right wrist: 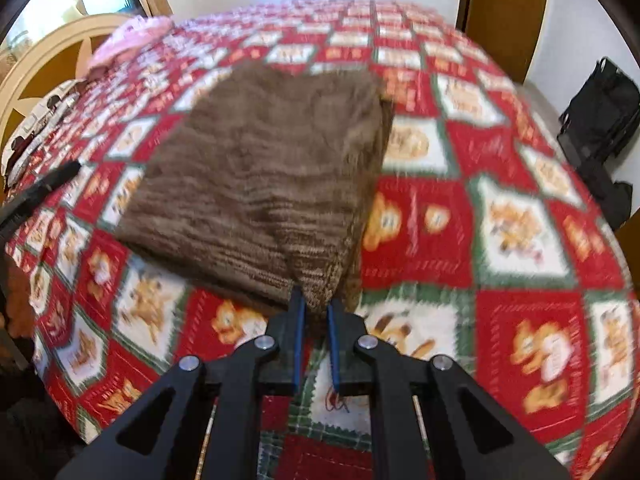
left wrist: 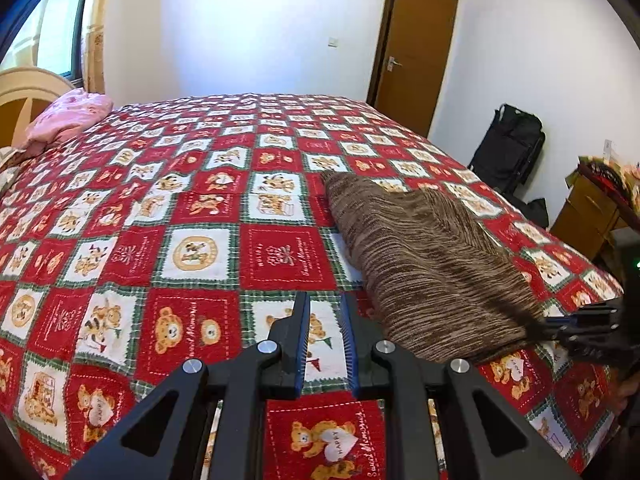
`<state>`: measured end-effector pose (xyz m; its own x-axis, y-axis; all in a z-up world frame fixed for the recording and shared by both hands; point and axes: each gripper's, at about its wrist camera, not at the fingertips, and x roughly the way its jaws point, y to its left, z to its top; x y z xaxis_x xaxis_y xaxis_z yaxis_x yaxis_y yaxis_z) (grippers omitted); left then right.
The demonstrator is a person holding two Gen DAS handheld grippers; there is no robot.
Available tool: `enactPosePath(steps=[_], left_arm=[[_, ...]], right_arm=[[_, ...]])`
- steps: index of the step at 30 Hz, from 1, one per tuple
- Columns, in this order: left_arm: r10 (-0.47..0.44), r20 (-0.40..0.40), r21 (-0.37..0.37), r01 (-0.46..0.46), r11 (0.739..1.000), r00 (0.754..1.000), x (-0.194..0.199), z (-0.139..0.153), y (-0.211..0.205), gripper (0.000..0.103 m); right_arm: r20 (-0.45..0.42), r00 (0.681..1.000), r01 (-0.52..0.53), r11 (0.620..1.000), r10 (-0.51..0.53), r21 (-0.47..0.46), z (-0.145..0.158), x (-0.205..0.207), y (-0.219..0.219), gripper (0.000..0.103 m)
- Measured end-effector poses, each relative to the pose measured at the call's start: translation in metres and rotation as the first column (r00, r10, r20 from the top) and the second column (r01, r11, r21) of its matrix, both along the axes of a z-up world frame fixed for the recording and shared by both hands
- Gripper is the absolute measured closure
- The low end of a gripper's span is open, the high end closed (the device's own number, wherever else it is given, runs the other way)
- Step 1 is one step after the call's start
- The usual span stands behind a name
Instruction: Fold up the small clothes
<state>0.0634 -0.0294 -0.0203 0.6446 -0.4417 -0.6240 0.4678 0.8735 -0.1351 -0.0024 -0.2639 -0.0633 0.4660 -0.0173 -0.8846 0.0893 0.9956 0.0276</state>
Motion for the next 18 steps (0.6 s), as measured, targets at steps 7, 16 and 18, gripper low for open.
enactPosePath(steps=[7,16,18], left_arm=[[-0.042,-0.006,0.026,0.042,0.999,0.999,0.006,0.0,-0.014,0.087],[-0.065,0.004,0.015,0.065,0.998,0.998,0.035,0.022,-0.067,0.087],[-0.053,-0.045,0.034,0.055,0.998,0.998,0.047,0.013,-0.084,0.087]], right_arm=[[0.004,1.0,0.015,0.999,-0.015,-0.034,0.018,-0.011,-0.006,0.085],[0.222,0.975,0.014,0.998,-0.026,0.059,0.063,0.035,-0.011,0.085],[0.203,0.979,0.006,0.999,-0.014,0.04,0.051,0.057,-0.004,0.085]])
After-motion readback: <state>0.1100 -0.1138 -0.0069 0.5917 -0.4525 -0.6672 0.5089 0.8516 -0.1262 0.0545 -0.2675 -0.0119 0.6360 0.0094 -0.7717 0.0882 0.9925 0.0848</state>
